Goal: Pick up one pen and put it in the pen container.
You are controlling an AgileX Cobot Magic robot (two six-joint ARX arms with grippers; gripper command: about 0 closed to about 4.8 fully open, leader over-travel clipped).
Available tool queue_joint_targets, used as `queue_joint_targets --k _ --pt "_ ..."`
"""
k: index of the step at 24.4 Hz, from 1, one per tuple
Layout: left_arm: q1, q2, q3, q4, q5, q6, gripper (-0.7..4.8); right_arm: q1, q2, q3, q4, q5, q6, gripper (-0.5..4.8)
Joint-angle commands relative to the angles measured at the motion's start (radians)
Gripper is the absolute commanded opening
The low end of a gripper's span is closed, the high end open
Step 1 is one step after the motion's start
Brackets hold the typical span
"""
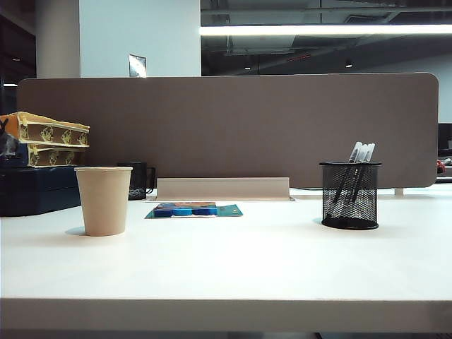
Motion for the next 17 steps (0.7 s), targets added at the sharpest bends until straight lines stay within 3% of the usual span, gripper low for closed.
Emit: queue_joint_targets --k 1,17 --pt "-0.001 0.000 0.003 0.008 -0.003 0.001 2.15 0.002 0.000 -0.005 0.017 -0.002 -0.001 2.03" --pt "-0.001 0.000 0.003 0.016 -0.001 0.000 2.15 0.002 -0.001 -0.003 0.061 -0.024 0.014 2.03"
